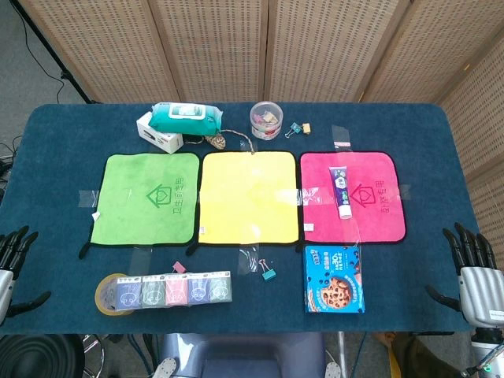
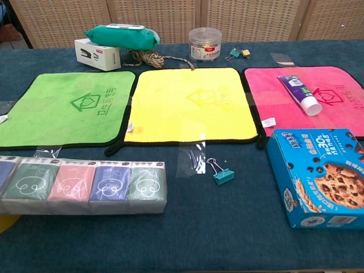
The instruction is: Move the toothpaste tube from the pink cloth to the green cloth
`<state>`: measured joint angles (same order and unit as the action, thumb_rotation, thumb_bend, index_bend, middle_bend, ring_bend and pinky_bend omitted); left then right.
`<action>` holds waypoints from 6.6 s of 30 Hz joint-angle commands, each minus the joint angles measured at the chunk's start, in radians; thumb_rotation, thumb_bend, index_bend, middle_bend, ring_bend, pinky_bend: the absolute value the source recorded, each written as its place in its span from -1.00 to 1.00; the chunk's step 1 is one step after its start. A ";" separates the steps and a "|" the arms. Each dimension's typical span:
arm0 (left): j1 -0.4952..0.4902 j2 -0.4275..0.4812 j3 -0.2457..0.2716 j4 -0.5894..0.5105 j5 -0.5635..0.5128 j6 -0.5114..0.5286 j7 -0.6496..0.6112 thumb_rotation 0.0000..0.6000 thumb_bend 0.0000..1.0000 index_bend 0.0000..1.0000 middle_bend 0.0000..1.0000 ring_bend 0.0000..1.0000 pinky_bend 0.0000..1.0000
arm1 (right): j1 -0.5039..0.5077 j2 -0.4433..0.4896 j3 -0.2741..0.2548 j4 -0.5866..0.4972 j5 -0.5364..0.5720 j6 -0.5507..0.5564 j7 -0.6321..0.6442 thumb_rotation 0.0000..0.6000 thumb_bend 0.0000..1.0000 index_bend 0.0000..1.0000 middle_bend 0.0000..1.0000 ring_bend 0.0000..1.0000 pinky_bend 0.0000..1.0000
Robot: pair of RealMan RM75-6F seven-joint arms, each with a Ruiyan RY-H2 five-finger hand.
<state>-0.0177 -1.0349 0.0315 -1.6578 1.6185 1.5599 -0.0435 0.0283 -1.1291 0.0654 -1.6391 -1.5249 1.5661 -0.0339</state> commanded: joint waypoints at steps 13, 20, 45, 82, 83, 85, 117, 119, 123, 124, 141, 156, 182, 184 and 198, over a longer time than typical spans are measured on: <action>-0.025 -0.010 -0.015 0.006 -0.025 -0.041 0.015 1.00 -1.00 -1.00 -1.00 -1.00 -1.00 | 0.128 0.037 0.006 0.081 -0.033 -0.209 0.465 1.00 -1.00 -1.00 -1.00 -1.00 -1.00; -0.035 -0.013 -0.024 0.004 -0.042 -0.056 0.021 1.00 -1.00 -1.00 -1.00 -1.00 -1.00 | 0.270 -0.005 0.049 0.230 0.015 -0.410 0.758 1.00 -1.00 -1.00 -1.00 -1.00 -1.00; -0.074 -0.009 -0.045 0.012 -0.112 -0.131 0.006 1.00 -1.00 -1.00 -1.00 -1.00 -1.00 | 0.589 -0.233 0.153 0.514 0.254 -0.930 0.840 1.00 -1.00 -1.00 -1.00 -1.00 -1.00; -0.071 0.004 -0.042 0.011 -0.115 -0.125 -0.027 1.00 -1.00 -1.00 -1.00 -1.00 -1.00 | 0.722 -0.322 0.194 0.448 0.314 -1.065 0.727 1.00 -1.00 -1.00 -1.00 -1.00 -1.00; -0.071 0.005 -0.041 0.011 -0.114 -0.126 -0.027 1.00 -1.00 -1.00 -1.00 -1.00 -1.00 | 0.725 -0.322 0.194 0.443 0.318 -1.069 0.721 1.00 -1.00 -1.00 -1.00 -1.00 -1.00; -0.071 0.006 -0.040 0.010 -0.113 -0.126 -0.029 1.00 -1.00 -1.00 -1.00 -1.00 -1.00 | 0.732 -0.326 0.197 0.433 0.326 -1.072 0.708 1.00 -1.00 -1.00 -1.00 -1.00 -1.00; -0.066 0.028 -0.039 0.010 -0.106 -0.115 -0.085 1.00 -1.00 -1.00 -1.00 -1.00 -1.00 | 0.851 -0.426 0.232 0.336 0.491 -1.081 0.485 1.00 -1.00 -1.00 -1.00 -1.00 -1.00; -0.066 0.030 -0.038 0.011 -0.104 -0.115 -0.092 1.00 -1.00 -1.00 -1.00 -1.00 -1.00 | 0.859 -0.431 0.235 0.333 0.500 -1.079 0.473 1.00 -1.00 -1.00 -1.00 -1.00 -1.00; -0.066 0.033 -0.037 0.012 -0.101 -0.114 -0.099 1.00 -1.00 -1.00 -1.00 -1.00 -1.00 | 0.872 -0.436 0.239 0.328 0.521 -1.075 0.450 1.00 -1.00 -1.00 -1.00 -1.00 -1.00; -0.066 0.034 -0.037 0.013 -0.100 -0.113 -0.102 1.00 -1.00 -1.00 -1.00 -1.00 -1.00 | 0.878 -0.439 0.241 0.327 0.528 -1.075 0.443 1.00 -1.00 -1.00 -1.00 -1.00 -1.00; -0.067 0.036 -0.034 0.012 -0.099 -0.117 -0.106 1.00 -1.00 -1.00 -1.00 -1.00 -1.00 | 0.964 -0.505 0.261 0.362 0.616 -1.109 0.379 1.00 -1.00 -1.00 -1.00 -1.00 -1.00; -0.065 0.041 -0.031 0.014 -0.088 -0.111 -0.120 1.00 -1.00 -1.00 -1.00 -1.00 -1.00 | 1.031 -0.554 0.301 0.371 0.675 -1.111 0.357 1.00 -1.00 -1.00 -1.00 -1.00 -1.00; -0.179 0.080 -0.052 0.034 0.018 -0.190 -0.170 1.00 -1.00 -1.00 -1.00 -1.00 -1.00 | 0.821 -0.139 0.219 -0.056 0.474 -0.838 0.206 1.00 -1.00 -1.00 -1.00 -1.00 -1.00; -0.229 0.106 -0.062 0.027 0.039 -0.240 -0.189 1.00 -1.00 -1.00 -1.00 -1.00 -1.00 | 0.765 -0.081 0.187 -0.088 0.425 -0.787 0.196 1.00 -1.00 -1.00 -1.00 -1.00 -1.00; -0.637 0.052 -0.130 0.110 0.197 -0.586 -0.297 1.00 -1.00 -1.00 -1.00 -1.00 -1.00 | 0.417 0.063 -0.027 -0.036 0.182 -0.402 0.097 1.00 -1.00 -1.00 -1.00 -1.00 -1.00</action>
<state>-0.5856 -0.9441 -0.0825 -1.5773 1.7867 1.0408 -0.3183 0.5159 -1.0750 0.0812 -1.7034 -1.3094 1.0838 0.1013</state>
